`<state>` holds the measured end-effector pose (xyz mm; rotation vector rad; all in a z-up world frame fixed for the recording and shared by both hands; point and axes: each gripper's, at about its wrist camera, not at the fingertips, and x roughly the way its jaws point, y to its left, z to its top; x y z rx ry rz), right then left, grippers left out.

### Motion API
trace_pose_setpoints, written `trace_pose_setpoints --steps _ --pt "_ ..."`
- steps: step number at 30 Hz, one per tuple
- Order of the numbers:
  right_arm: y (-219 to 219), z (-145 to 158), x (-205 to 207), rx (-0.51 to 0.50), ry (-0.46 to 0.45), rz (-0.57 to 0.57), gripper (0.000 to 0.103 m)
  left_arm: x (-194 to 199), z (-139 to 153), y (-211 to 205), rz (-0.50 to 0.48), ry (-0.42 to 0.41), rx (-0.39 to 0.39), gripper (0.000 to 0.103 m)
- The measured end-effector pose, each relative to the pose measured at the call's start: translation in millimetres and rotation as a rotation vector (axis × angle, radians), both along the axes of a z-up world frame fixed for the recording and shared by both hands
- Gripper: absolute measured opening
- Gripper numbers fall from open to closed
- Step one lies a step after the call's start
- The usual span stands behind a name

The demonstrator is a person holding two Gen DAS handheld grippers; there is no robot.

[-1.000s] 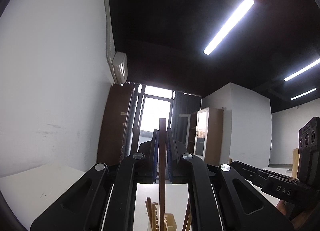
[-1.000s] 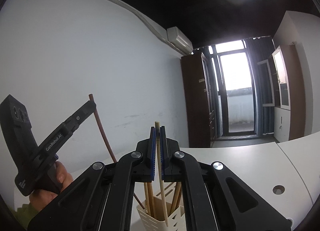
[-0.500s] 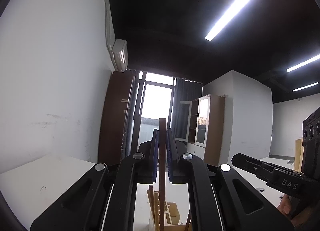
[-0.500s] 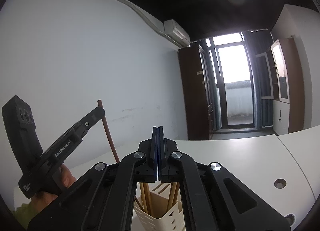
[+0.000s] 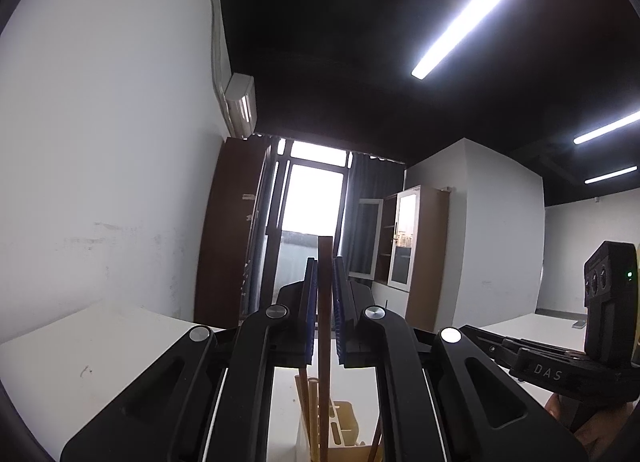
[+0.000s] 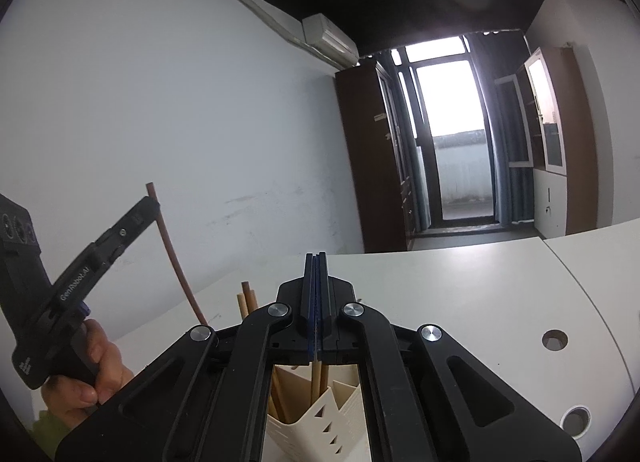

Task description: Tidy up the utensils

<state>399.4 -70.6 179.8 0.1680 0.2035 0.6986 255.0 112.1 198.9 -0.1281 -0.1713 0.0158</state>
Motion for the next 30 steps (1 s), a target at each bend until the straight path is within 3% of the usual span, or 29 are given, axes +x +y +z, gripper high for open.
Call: trace_pose_setpoints --steps 12,13,15,30 --pt "-4 -35 50 -0.04 0.15 -0.085 0.002 1 -1 3 -0.006 0.001 0.008 0.007" --pt "-3 -39 55 -0.05 0.169 -0.102 0.004 1 -1 3 -0.005 0.004 0.006 0.007" --pt "-2 -46 66 -0.058 0.203 -0.114 0.026 2 -1 4 -0.006 0.006 0.006 0.007" --pt "25 -118 125 -0.207 0.392 -0.087 0.026 0 -1 7 -0.016 0.009 0.005 0.007"
